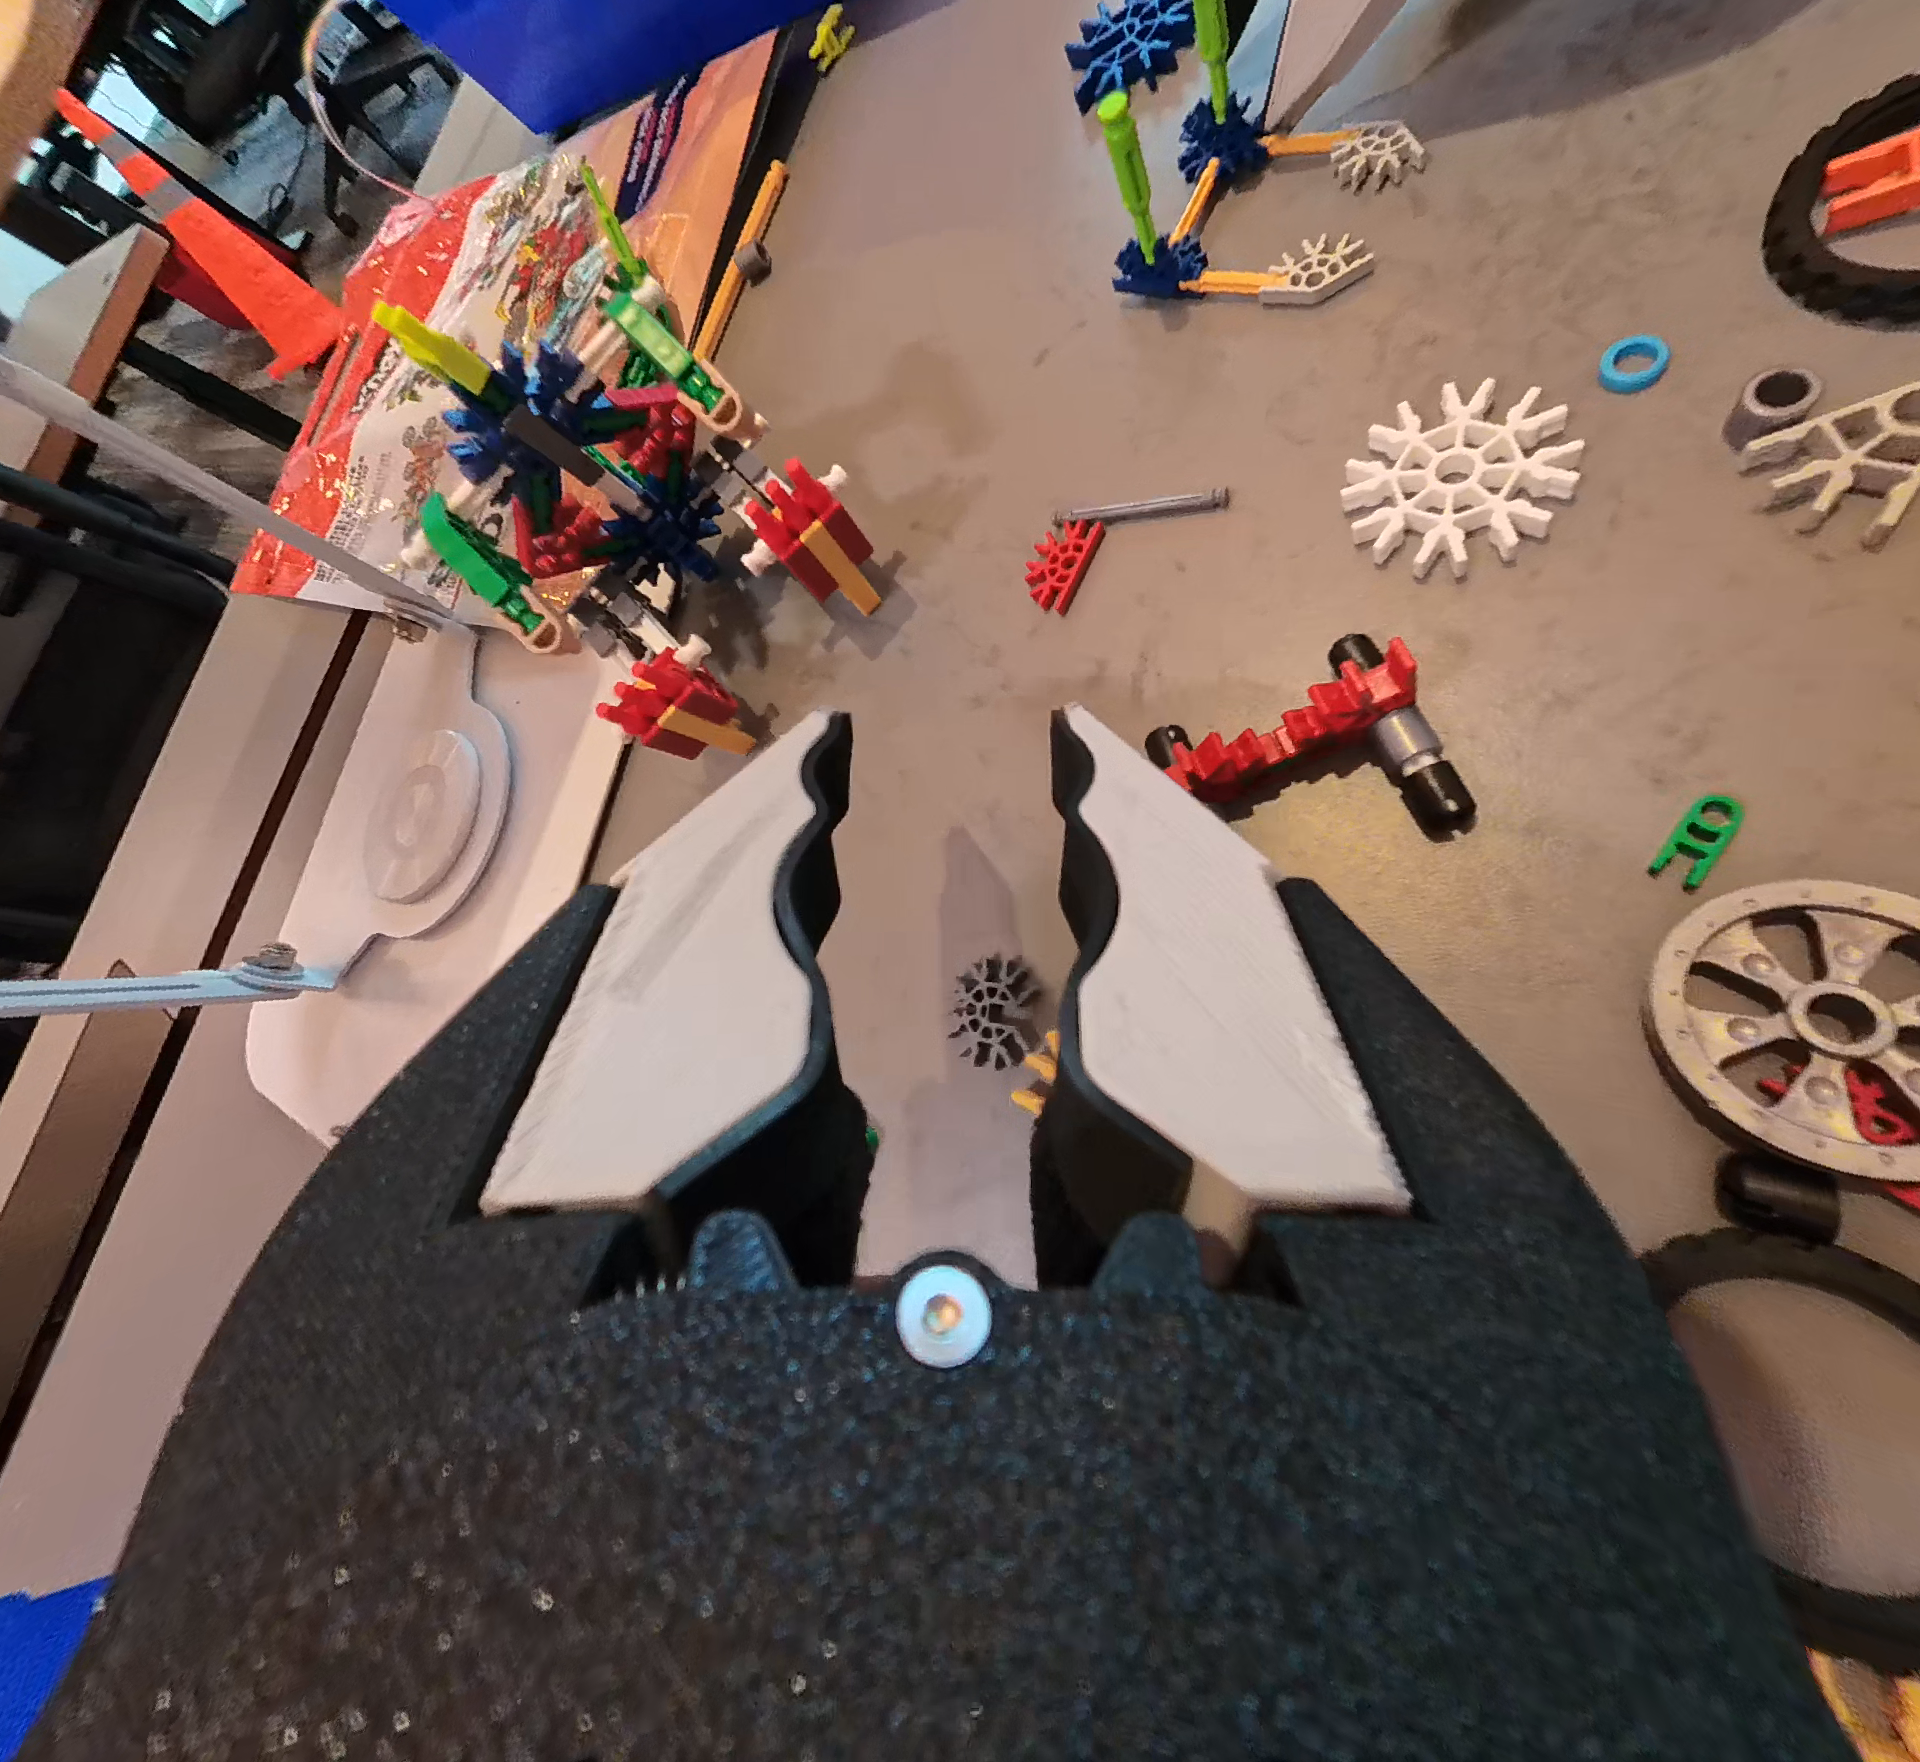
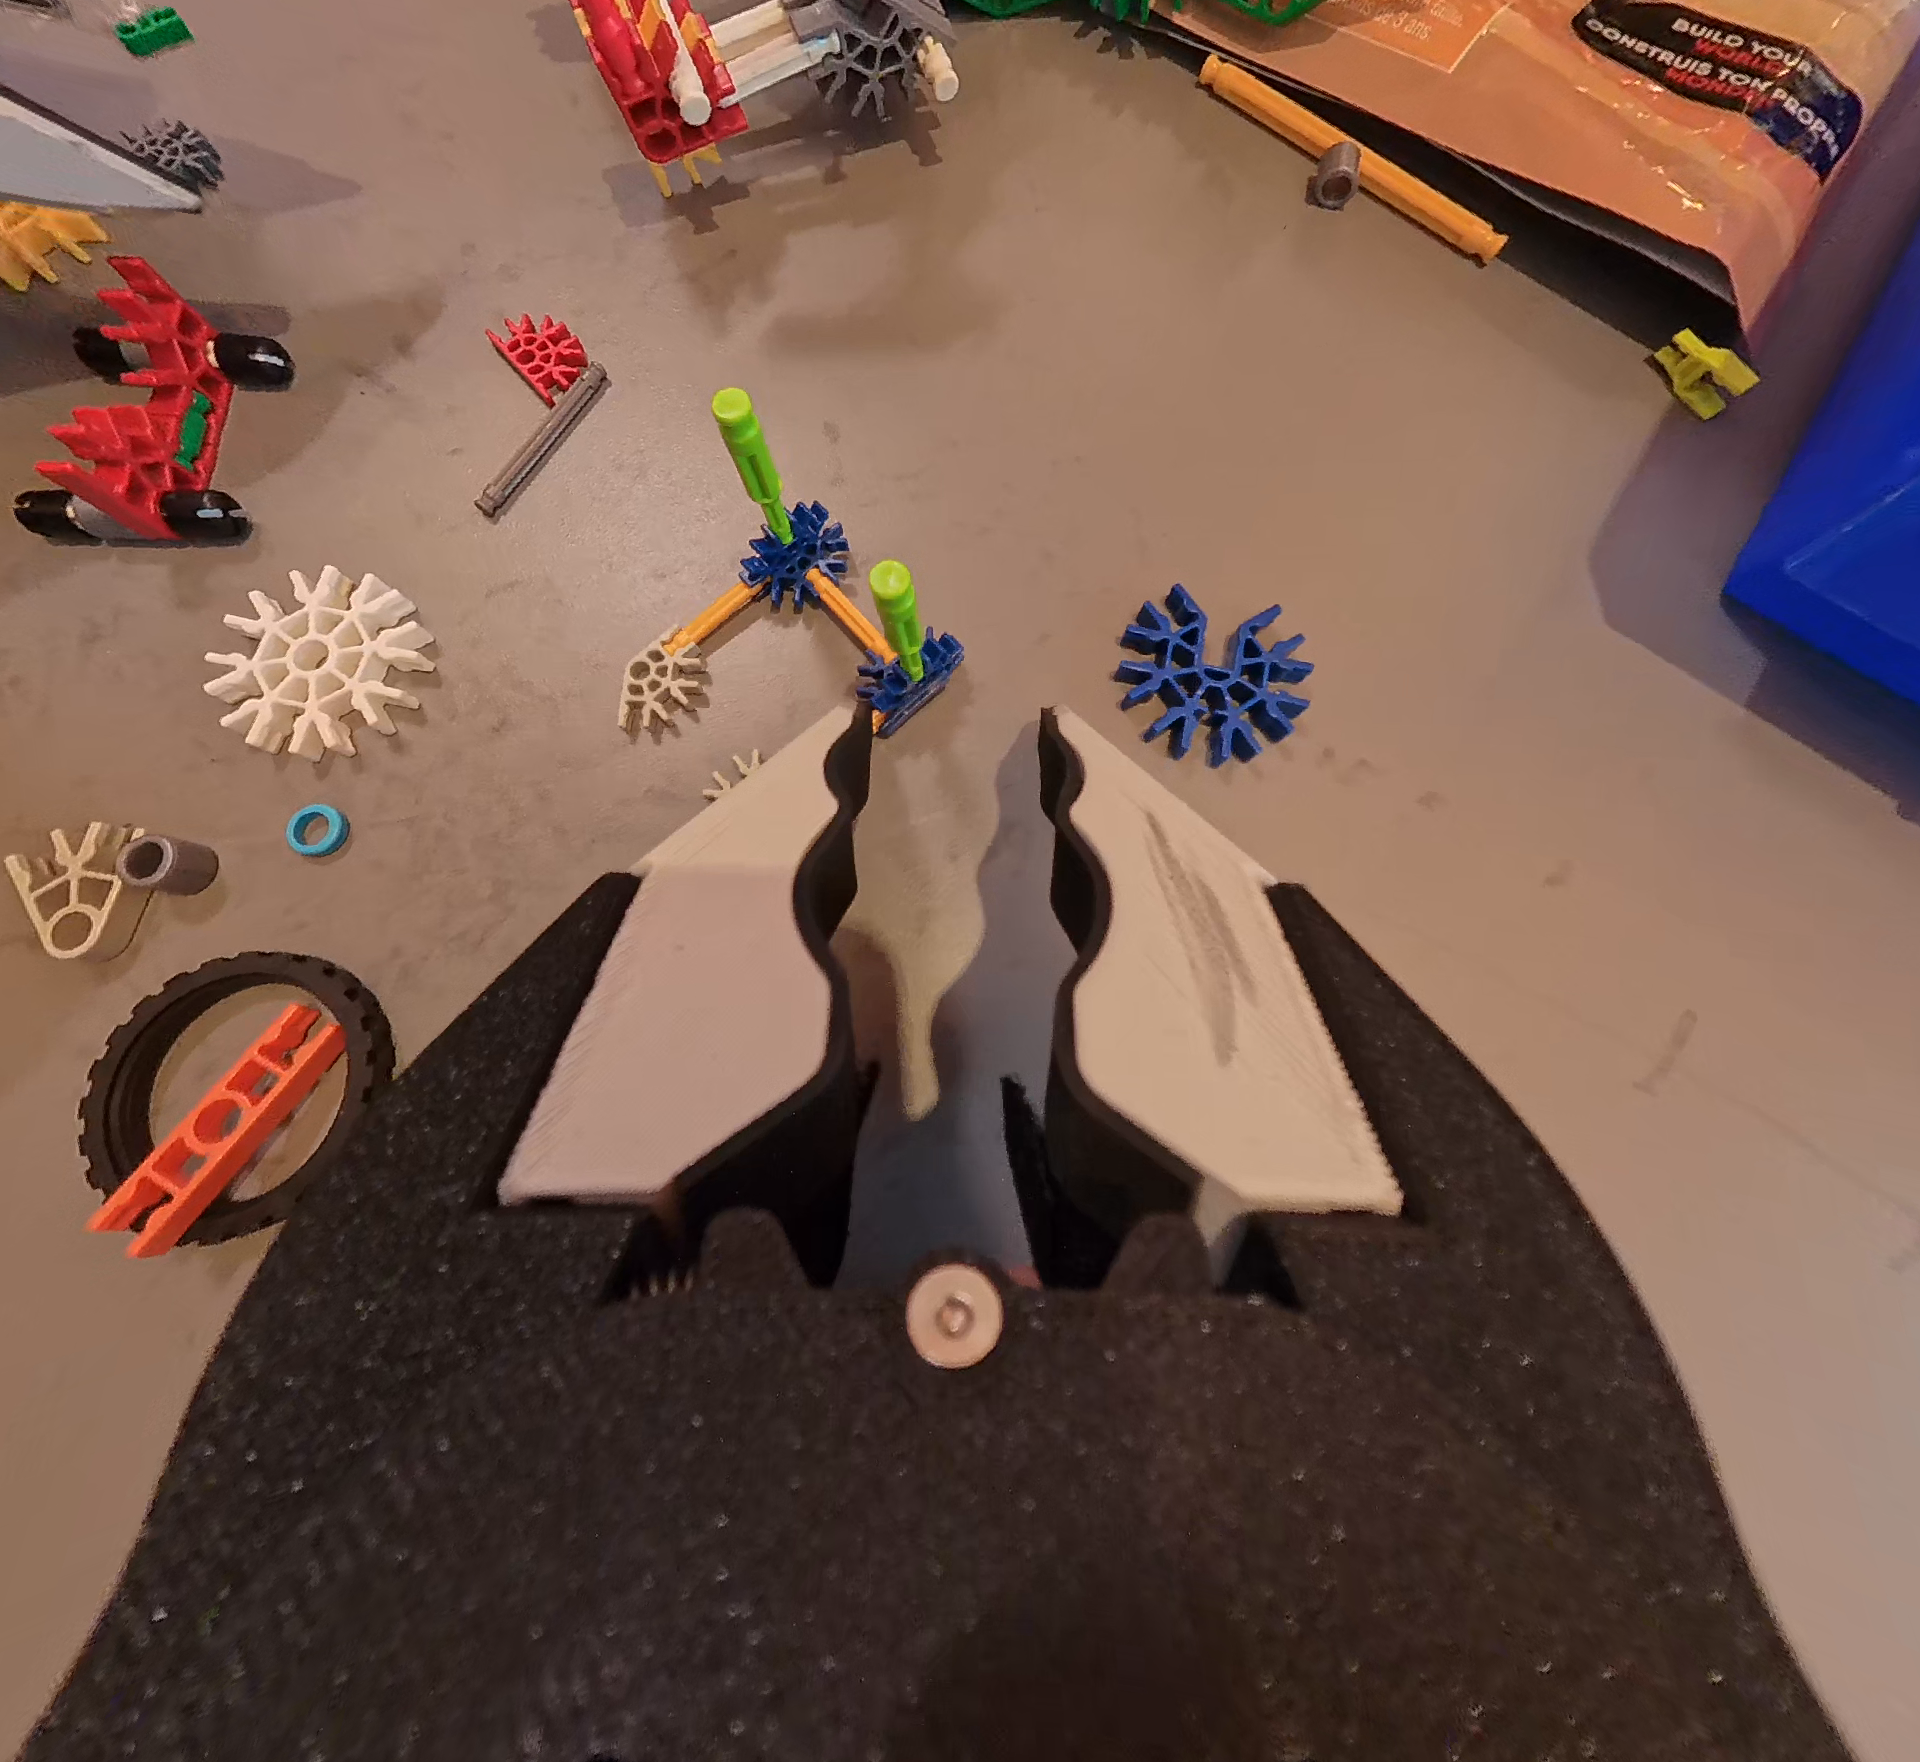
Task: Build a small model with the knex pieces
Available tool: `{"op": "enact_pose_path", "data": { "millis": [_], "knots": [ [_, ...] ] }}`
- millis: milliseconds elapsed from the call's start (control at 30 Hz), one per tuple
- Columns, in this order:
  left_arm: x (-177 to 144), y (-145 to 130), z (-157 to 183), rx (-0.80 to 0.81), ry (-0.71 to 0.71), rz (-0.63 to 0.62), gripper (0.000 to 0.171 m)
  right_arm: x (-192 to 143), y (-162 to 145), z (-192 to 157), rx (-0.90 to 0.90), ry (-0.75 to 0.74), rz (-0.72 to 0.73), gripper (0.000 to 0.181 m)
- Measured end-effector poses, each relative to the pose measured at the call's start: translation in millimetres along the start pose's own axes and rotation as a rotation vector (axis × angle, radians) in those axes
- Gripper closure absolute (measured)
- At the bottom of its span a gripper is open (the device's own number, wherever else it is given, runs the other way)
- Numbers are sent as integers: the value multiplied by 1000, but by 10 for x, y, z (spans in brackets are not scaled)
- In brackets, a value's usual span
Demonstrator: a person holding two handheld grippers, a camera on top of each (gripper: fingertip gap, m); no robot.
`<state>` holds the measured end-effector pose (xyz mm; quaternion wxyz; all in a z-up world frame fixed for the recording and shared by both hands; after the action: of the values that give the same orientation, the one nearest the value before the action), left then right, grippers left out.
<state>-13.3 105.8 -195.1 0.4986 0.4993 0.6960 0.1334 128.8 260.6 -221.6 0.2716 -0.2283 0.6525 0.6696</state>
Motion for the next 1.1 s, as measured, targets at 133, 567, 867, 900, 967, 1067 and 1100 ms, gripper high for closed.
{"op": "enact_pose_path", "data": {
  "millis": [133,567,867,900,967,1067,1100],
  "knots": [
    [-54,47,-7,9,13,21,135,2,-1,9,13,5,-3,149],
    [-62,135,92,84,31,40,135,5,-4,9,19,13,-6,149],
    [-45,124,96,112,52,36,135,13,-8,9,24,20,-12,149],
    [-45,129,104,117,52,37,135,14,-7,9,24,20,-13,149],
    [-45,136,116,124,52,39,135,15,-8,10,25,20,-13,149],
    [-46,147,118,118,48,49,135,16,-9,13,27,19,-14,149],
    [-46,149,118,116,48,51,135,16,-9,14,27,19,-14,149]
  ]
}}
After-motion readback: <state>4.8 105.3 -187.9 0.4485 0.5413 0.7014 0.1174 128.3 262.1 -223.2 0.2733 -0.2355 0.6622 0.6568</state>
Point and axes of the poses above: each gripper's, where its closed fingertips meet, x out along the fingers, y out of its top, z = x × y across the jaws, the point moved 4 cm from there along -x, back along the fingers, and after that the axes turned 1 degree about -x, right-handed, at the moved point
